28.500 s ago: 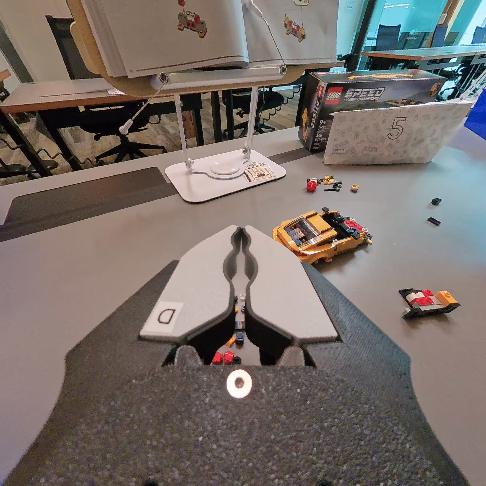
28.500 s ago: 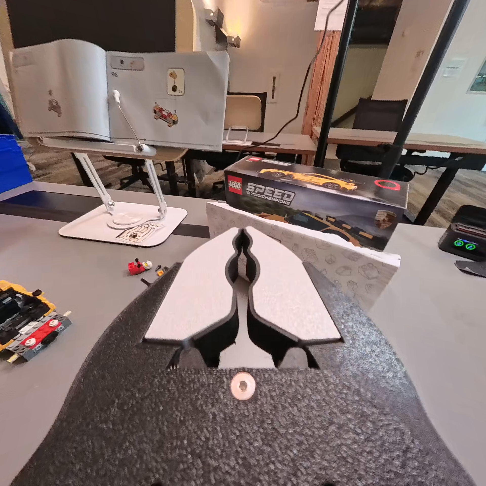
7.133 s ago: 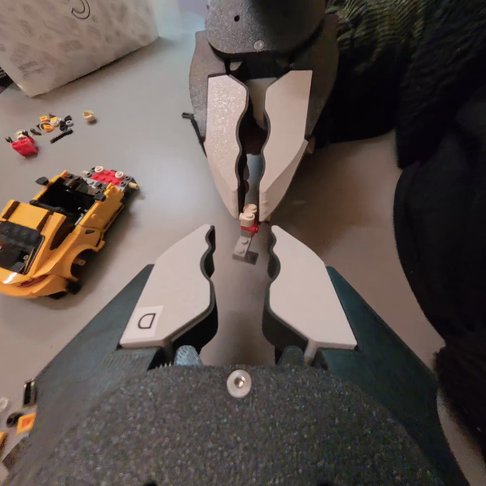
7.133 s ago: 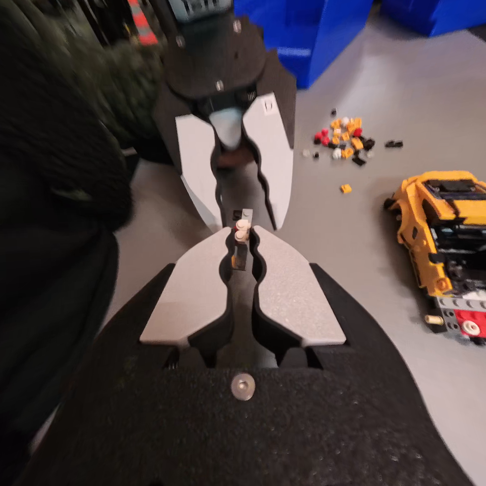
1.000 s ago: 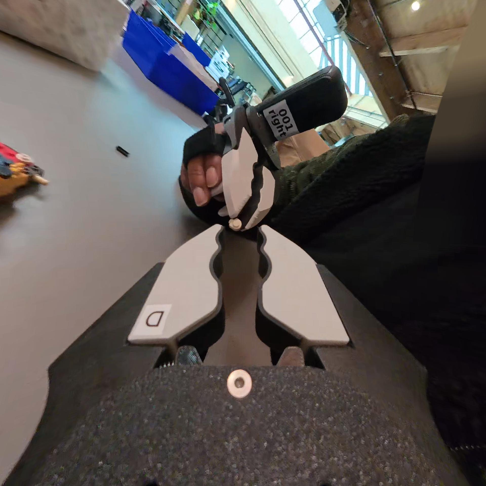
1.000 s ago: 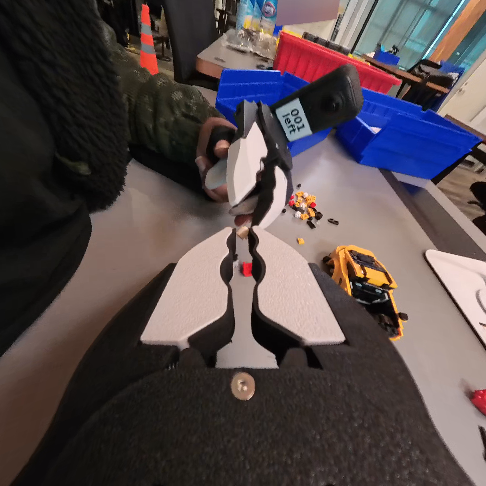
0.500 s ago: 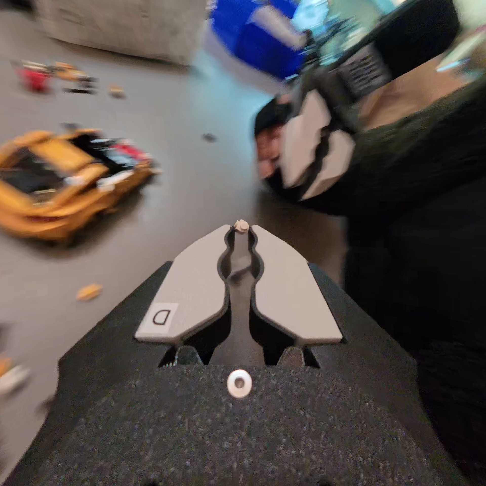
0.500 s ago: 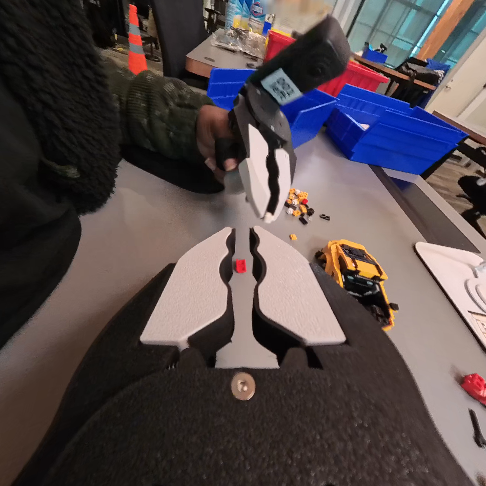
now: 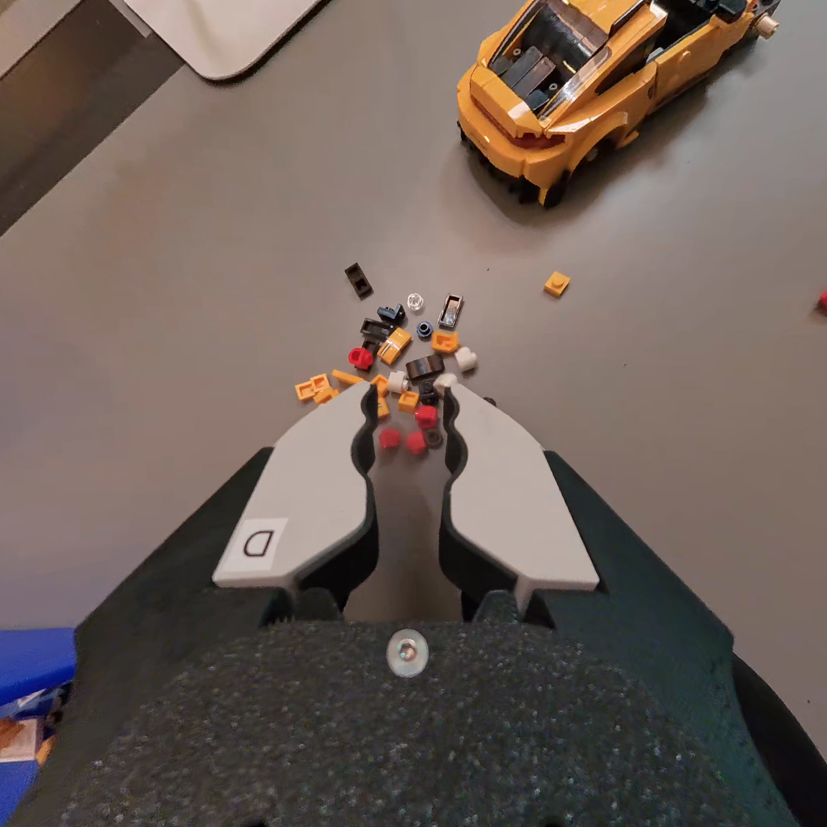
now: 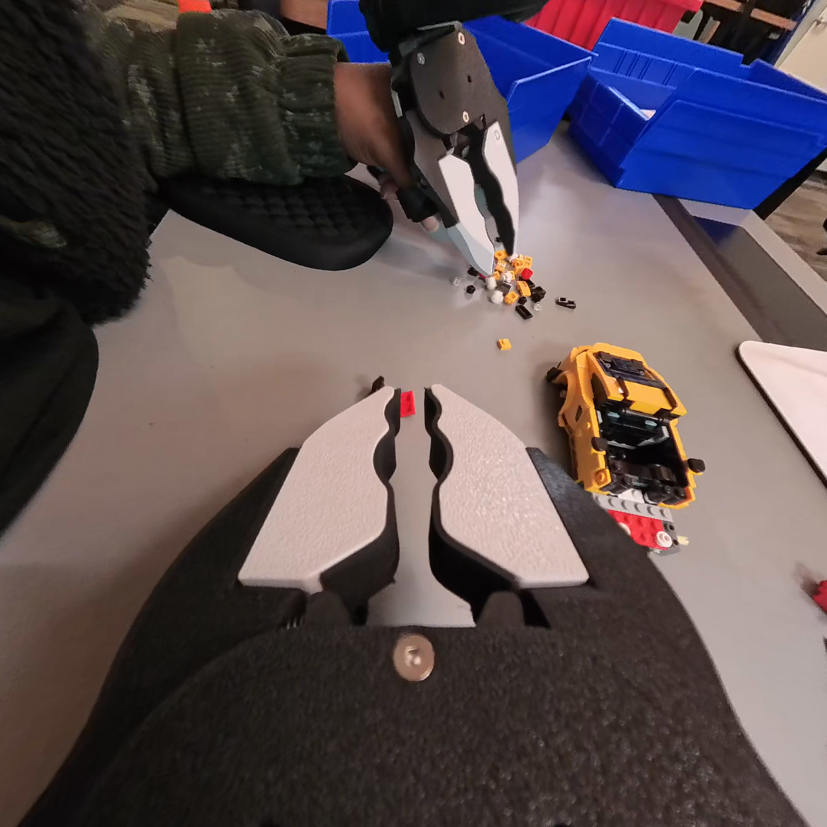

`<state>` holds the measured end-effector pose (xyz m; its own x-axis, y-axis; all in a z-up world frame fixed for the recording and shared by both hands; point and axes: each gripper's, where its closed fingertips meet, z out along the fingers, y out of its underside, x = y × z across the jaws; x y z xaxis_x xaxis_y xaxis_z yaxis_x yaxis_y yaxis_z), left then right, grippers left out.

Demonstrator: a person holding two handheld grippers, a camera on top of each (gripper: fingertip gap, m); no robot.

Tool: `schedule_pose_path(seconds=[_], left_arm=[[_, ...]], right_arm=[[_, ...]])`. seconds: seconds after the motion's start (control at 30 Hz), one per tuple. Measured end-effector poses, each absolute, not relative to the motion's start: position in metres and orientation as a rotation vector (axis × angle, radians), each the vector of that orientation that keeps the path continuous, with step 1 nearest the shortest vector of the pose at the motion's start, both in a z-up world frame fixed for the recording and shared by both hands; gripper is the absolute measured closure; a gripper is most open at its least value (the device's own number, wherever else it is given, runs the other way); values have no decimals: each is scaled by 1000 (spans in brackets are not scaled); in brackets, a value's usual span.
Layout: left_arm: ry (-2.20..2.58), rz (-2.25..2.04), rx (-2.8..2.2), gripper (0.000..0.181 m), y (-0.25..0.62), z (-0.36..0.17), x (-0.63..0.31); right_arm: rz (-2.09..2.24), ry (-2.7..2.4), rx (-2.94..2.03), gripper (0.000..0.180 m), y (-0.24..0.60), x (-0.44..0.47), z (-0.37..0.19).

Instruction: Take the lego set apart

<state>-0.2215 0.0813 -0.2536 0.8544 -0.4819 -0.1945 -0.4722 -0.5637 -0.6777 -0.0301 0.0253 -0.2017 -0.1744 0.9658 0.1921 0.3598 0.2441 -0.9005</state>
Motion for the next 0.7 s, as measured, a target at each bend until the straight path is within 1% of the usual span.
schedule_pose_path(seconds=[0.13,0.3,0.5,0.6,0.67,0.7], left_arm=[[699,-77,-2179,153,82,-242,-210],[861,-418,-2027,159,63,-226,-149],[1208,-452,-2009,157,42,-256,-92],[1297,-566,-1984,155,32,-259,-70],[1342,-559,-2014,154,29,-269,-66],[1341,-587,-2000,161,28,-267,-62]], right_arm=[[919,-1703,-1265,170,27,-30,-207],[897,-1730,-1300,170,28,-30,-215],[888,-1745,-1329,170,29,-31,-220],[887,-1751,-1333,170,28,-31,-221],[888,-1752,-1336,170,28,-31,-221],[888,-1752,-1339,170,28,-31,-222]])
